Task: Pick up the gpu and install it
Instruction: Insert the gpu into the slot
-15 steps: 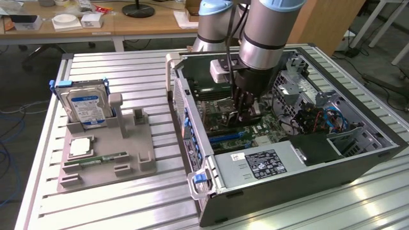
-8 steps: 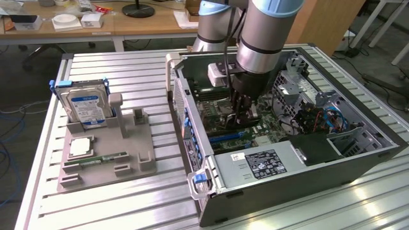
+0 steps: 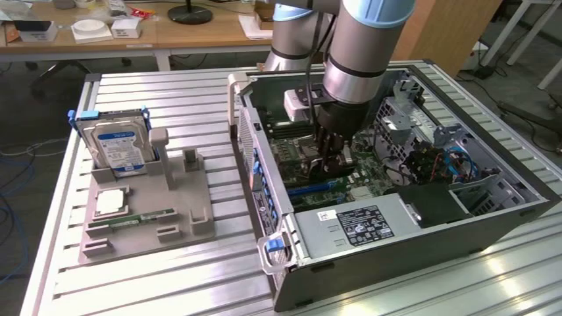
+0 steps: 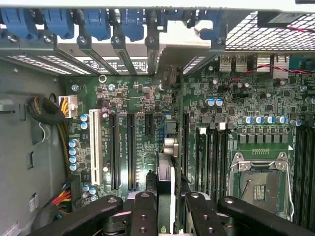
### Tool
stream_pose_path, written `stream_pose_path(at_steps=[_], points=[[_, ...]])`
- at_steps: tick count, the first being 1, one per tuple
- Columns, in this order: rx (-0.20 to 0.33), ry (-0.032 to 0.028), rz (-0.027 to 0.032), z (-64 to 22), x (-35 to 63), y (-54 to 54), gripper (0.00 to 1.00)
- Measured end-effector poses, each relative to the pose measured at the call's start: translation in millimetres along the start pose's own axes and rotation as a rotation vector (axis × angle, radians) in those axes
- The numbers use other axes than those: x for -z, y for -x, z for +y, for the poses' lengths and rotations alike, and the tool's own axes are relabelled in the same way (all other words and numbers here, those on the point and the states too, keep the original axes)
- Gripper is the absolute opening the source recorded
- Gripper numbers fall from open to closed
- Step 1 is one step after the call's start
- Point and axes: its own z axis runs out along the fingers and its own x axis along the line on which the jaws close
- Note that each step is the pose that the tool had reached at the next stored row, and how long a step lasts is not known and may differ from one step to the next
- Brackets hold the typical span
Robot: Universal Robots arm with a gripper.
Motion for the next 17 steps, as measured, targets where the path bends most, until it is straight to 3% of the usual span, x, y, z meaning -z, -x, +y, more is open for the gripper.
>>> stream_pose_path(at_steps=[17], points=[[0.000, 0.0004, 0.0001, 3.1, -10.3, -1.4, 0.27]])
